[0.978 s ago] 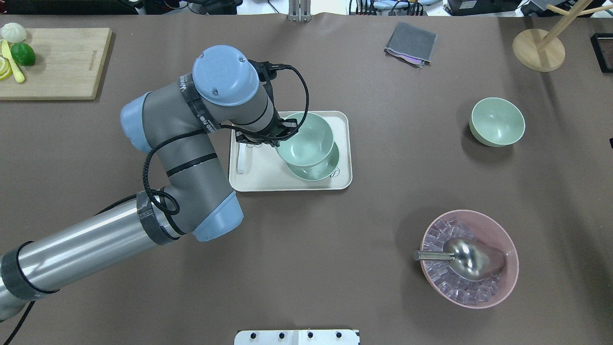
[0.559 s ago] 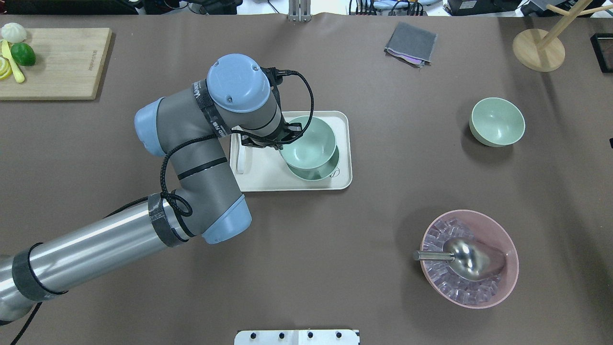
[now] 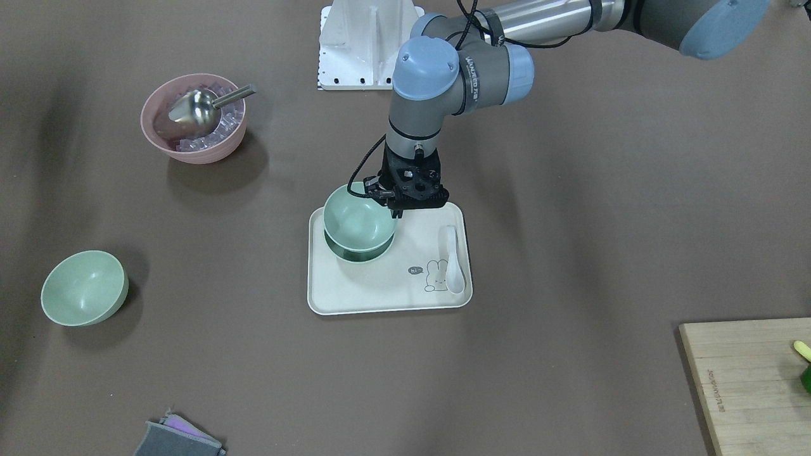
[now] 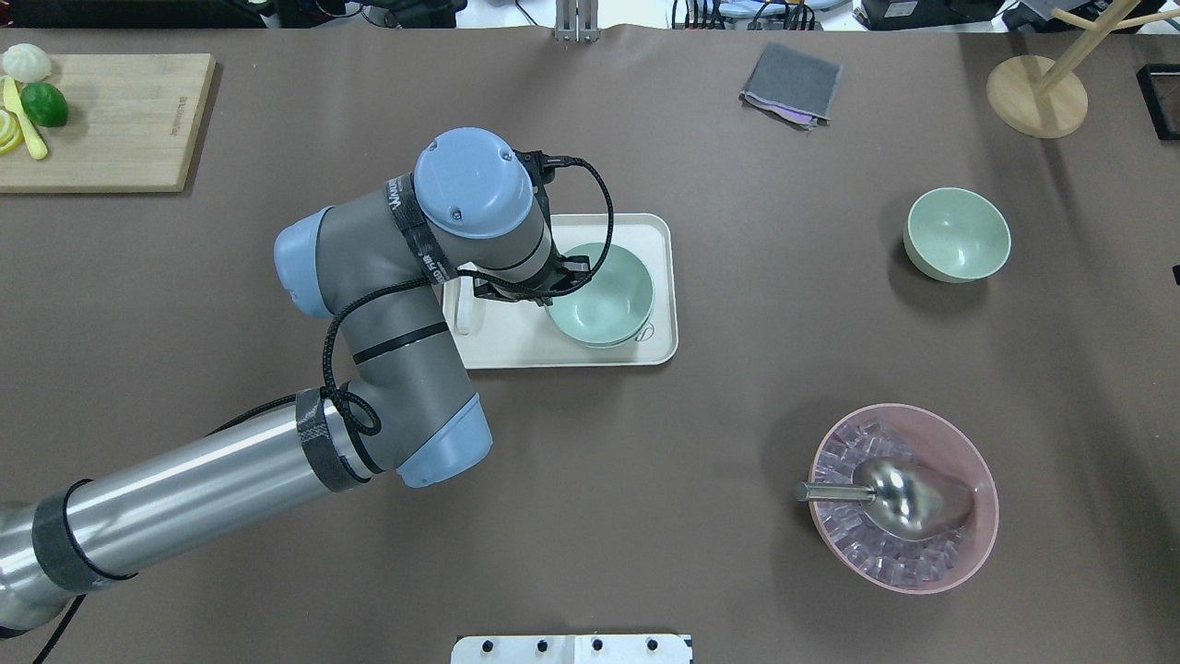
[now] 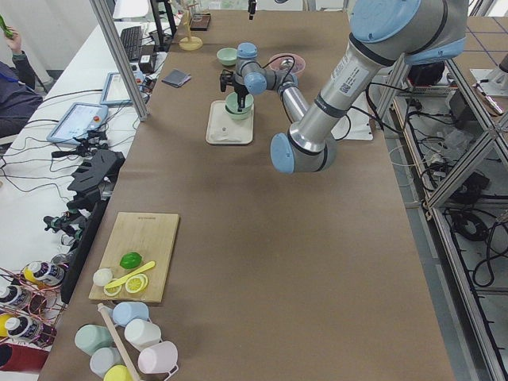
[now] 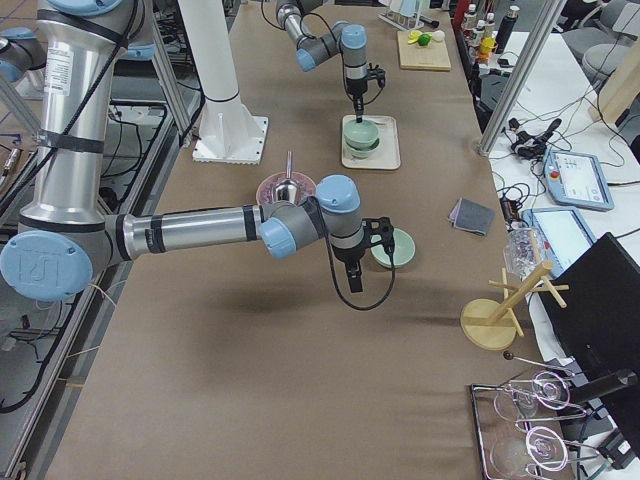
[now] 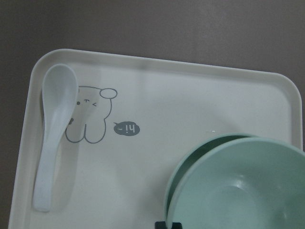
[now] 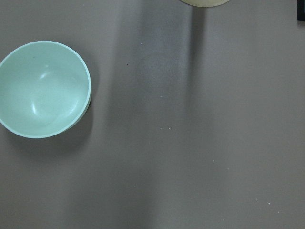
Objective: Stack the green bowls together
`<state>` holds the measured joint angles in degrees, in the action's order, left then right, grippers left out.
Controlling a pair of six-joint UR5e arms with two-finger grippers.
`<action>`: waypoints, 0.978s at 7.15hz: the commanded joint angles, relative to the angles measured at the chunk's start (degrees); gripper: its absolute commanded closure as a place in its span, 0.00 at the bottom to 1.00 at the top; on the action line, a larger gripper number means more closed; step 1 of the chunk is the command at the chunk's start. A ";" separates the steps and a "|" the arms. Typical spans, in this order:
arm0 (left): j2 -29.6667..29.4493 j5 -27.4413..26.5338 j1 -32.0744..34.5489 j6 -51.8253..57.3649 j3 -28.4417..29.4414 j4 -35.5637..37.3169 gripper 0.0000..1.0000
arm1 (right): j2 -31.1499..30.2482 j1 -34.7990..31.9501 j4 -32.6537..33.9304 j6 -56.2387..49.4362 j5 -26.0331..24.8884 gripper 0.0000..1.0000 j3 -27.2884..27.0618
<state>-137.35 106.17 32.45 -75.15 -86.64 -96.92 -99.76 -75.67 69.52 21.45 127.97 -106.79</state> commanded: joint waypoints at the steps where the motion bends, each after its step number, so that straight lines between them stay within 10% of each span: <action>1: 0.06 0.00 -0.02 0.00 0.76 -1.94 1.00 | 0.01 0.00 0.00 0.00 0.00 0.00 0.00; 7: -0.29 -1.67 -0.02 -0.09 3.75 -4.66 1.00 | 0.01 0.00 0.00 0.00 -0.09 0.00 0.00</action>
<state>-137.52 104.74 32.37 -75.22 -83.91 -100.36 -99.76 -75.68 69.52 21.45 127.95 -106.79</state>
